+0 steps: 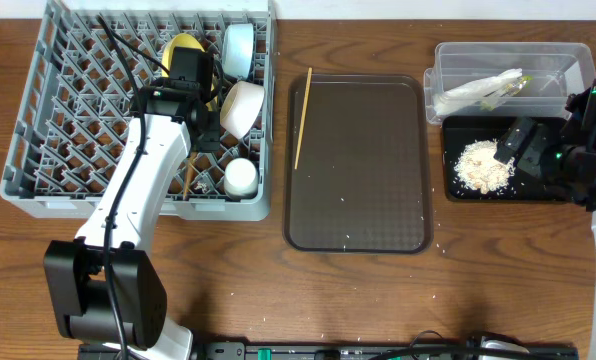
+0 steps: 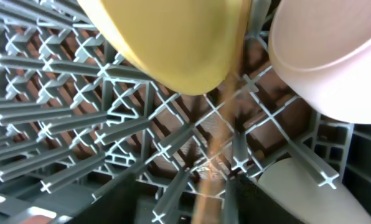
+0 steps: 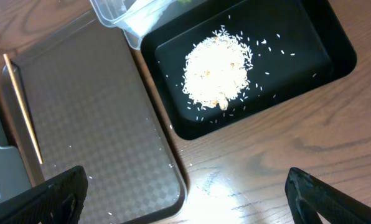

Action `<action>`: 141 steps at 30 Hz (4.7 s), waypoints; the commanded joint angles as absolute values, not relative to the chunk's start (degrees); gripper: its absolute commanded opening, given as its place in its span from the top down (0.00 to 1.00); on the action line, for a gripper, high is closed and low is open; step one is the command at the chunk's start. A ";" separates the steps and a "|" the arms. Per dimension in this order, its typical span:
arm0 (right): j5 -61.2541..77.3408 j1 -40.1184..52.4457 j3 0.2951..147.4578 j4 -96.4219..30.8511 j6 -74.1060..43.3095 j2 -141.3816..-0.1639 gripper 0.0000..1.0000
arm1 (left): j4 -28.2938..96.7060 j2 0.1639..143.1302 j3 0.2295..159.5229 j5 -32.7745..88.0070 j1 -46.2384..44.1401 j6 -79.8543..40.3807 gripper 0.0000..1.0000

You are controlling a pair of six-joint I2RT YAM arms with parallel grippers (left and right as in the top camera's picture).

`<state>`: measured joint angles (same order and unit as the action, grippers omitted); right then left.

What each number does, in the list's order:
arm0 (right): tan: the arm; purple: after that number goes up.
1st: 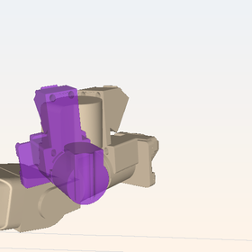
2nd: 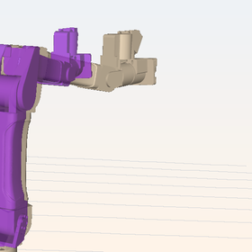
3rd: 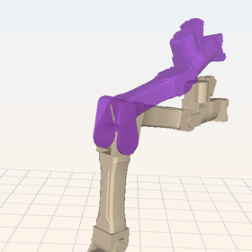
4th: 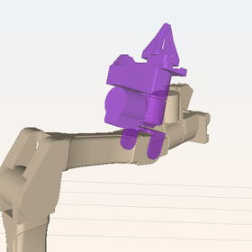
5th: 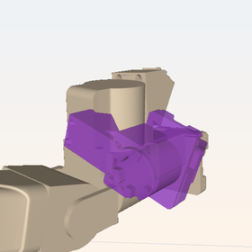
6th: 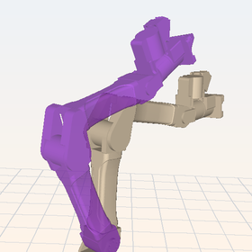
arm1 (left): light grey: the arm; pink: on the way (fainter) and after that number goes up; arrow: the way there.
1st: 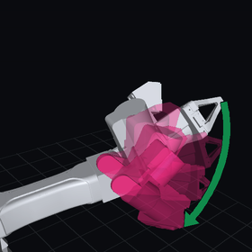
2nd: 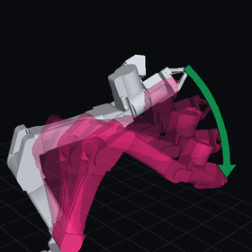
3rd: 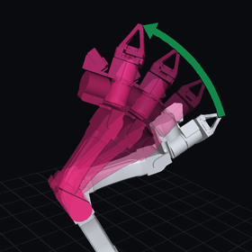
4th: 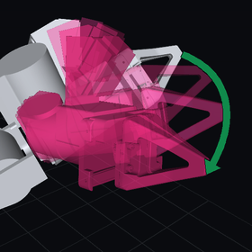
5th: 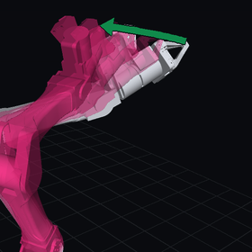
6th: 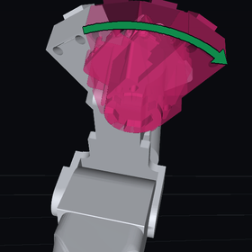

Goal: Sort waste into correct bins and load items into the dishwasher
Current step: 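Carry the chopstick into the dish rack and release it, then return the left gripper to the brown tray and grasp the second chopstick, then carry the second chopstick into the dish rack and release it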

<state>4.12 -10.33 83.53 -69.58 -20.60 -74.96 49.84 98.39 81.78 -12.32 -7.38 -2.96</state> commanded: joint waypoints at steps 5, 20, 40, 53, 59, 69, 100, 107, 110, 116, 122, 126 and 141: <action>4.12 -11.18 84.09 -69.67 -21.17 -74.91 0.01 | 49.56 98.63 81.67 -12.62 -7.29 -2.39 0.37; 4.12 -11.18 84.09 -69.67 -21.17 -74.91 0.01 | 47.88 96.79 88.07 -12.40 -20.27 -13.61 0.38; 4.12 -11.18 84.09 -69.67 -21.17 -74.91 0.01 | 20.62 119.61 87.77 -14.59 -29.45 -18.76 0.36; 4.12 -11.18 84.09 -69.67 -21.19 -74.91 0.01 | 9.21 124.81 87.77 -14.59 -28.25 -15.94 0.33; 4.12 -11.18 84.09 -69.67 -21.19 -74.91 0.01 | 8.67 125.21 87.79 -14.28 -26.44 -14.76 0.33; 4.12 -11.18 84.09 -69.67 -21.19 -74.91 0.01 | 8.23 127.33 87.79 -13.93 -27.40 -12.25 0.33; 4.12 -11.18 84.09 -69.67 -21.17 -74.91 0.01 | 7.95 130.78 87.77 -11.55 -28.93 -15.84 0.65; 4.12 -11.18 84.09 -69.67 -21.17 -74.91 0.01 | 13.02 129.27 87.79 -11.11 -30.11 -16.84 0.92; 4.12 -11.18 84.09 -69.67 -21.19 -74.91 0.01 | 15.35 126.13 87.79 -11.09 -30.68 -16.82 0.92; 4.12 -11.18 84.09 -69.67 -21.19 -74.91 0.01 | 21.45 114.67 87.79 -11.11 -30.83 -15.42 0.93; 4.12 -11.20 84.09 -69.67 -21.19 -74.91 0.01 | 29.43 102.04 87.79 -13.19 -30.44 -11.79 0.93; 4.12 -11.18 84.09 -69.67 -21.19 -74.91 0.01 | 34.87 97.03 87.77 -19.03 -29.43 -8.91 0.93; 4.12 -11.18 84.09 -69.67 -21.19 -74.91 0.01 | 44.88 101.14 87.11 -20.18 -11.60 -1.04 0.93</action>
<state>4.12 -10.33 83.53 -69.60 -20.60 -74.96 44.75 99.20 87.44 -21.74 -14.70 -2.90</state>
